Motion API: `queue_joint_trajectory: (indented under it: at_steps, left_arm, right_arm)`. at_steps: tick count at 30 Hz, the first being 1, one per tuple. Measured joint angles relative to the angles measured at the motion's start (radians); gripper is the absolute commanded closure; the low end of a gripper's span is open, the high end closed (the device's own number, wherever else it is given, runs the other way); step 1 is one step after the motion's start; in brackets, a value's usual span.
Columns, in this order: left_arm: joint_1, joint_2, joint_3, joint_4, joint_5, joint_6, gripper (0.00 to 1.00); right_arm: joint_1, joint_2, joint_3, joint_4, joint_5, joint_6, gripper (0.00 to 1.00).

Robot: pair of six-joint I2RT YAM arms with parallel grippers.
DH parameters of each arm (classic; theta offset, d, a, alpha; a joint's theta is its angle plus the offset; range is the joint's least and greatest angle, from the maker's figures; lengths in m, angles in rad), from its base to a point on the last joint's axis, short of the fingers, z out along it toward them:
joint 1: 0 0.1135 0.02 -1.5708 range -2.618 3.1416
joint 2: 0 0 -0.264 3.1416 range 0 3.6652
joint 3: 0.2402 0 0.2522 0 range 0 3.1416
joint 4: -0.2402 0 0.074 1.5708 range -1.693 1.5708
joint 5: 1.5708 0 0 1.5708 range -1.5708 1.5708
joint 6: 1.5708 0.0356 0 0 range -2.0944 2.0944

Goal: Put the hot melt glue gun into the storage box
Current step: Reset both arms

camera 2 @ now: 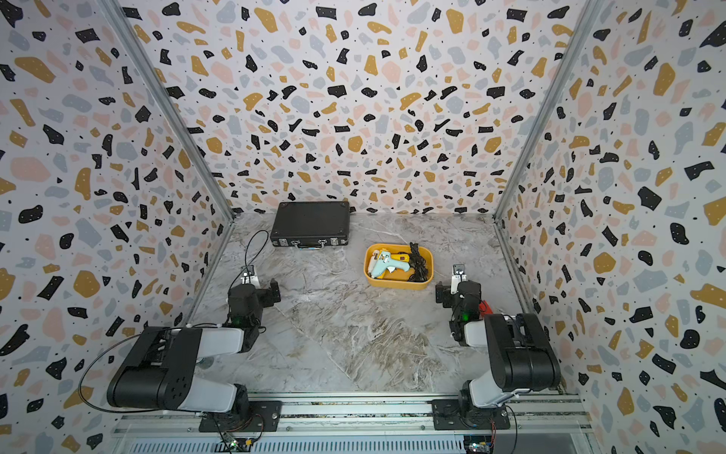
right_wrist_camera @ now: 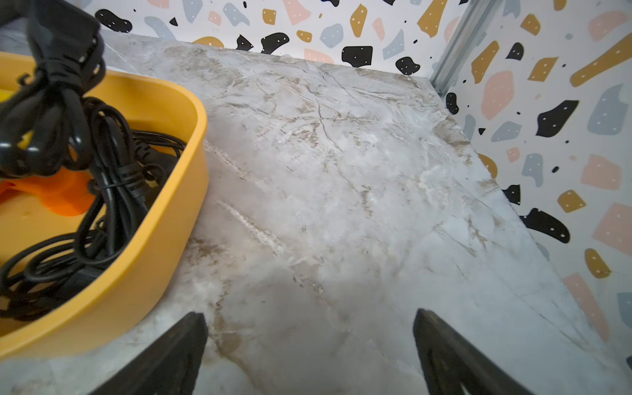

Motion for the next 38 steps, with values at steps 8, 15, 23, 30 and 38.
queue_joint_trajectory:
  at_steps: [8,15,23,30,38]
  left_arm:
    - [0.0,0.0,0.0,0.0,0.0,0.0,0.0]
    - [0.0,0.0,0.0,0.0,0.0,0.0,0.0]
    - [0.0,0.0,0.0,0.0,0.0,0.0,0.0]
    - [0.0,0.0,0.0,0.0,0.0,0.0,0.0]
    - [0.0,0.0,0.001,0.0,0.001,0.0,0.0]
  right_arm:
    - [0.0,0.0,0.0,0.0,0.009,0.003,0.01]
    - [0.0,0.0,0.0,0.0,0.01,0.003,0.01]
    - [0.0,0.0,0.0,0.0,0.01,0.003,0.01]
    - [-0.001,0.0,0.0,-0.001,-0.015,-0.003,0.01]
    - [-0.001,0.0,0.0,-0.001,-0.053,-0.013,0.01]
